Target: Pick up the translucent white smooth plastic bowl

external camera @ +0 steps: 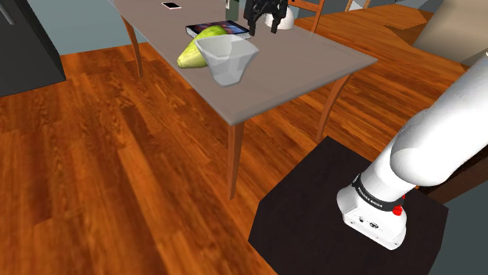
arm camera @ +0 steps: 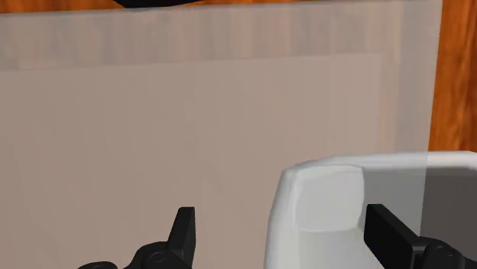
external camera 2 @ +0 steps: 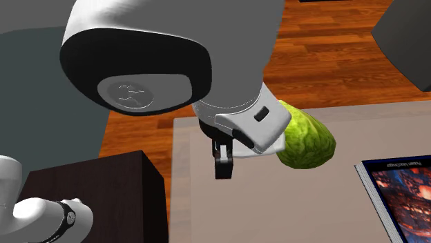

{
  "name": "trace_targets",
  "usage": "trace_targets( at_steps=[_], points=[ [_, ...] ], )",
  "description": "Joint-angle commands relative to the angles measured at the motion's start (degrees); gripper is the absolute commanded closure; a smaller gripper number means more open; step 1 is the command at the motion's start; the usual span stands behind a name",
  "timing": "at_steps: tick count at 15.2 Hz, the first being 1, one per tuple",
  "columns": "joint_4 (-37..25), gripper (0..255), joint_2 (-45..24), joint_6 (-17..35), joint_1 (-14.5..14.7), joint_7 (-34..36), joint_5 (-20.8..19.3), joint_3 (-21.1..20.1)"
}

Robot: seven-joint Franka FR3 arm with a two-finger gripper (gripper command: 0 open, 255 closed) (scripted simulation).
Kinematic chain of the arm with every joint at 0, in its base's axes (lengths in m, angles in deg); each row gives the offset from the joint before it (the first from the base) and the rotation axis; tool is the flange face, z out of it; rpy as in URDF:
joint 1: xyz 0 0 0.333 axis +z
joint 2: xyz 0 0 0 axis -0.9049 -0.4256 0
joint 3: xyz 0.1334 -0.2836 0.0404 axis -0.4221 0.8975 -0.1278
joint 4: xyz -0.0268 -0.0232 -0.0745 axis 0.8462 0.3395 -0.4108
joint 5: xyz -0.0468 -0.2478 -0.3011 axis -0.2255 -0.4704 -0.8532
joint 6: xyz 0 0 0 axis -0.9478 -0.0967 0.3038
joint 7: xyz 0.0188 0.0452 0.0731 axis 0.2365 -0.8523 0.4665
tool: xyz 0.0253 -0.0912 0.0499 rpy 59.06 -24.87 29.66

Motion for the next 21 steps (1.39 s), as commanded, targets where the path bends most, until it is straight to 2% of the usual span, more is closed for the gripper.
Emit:
trace_targets(
  at_steps=[1,3,10,12,13,21],
  points=[
    [-6.6,0,-5.5,-1.3,-0.1,0.2,1.0,0.2],
    [-11.1,0,-9.0,-2.4,-0.4,0.3,1.7,0.4],
    [-4.7,0,-8.5,3.5,-0.3,0.0,1.7,0.4],
    [-4.7,0,-8.5,3.5,-0.3,0.0,1.7,0.4],
    [-4.7,255,-8.5,3.5,-0.3,0.0,1.7,0.4],
    [-4.7,255,-8.4,3.5,-0.3,0.0,1.7,0.4]
  ],
)
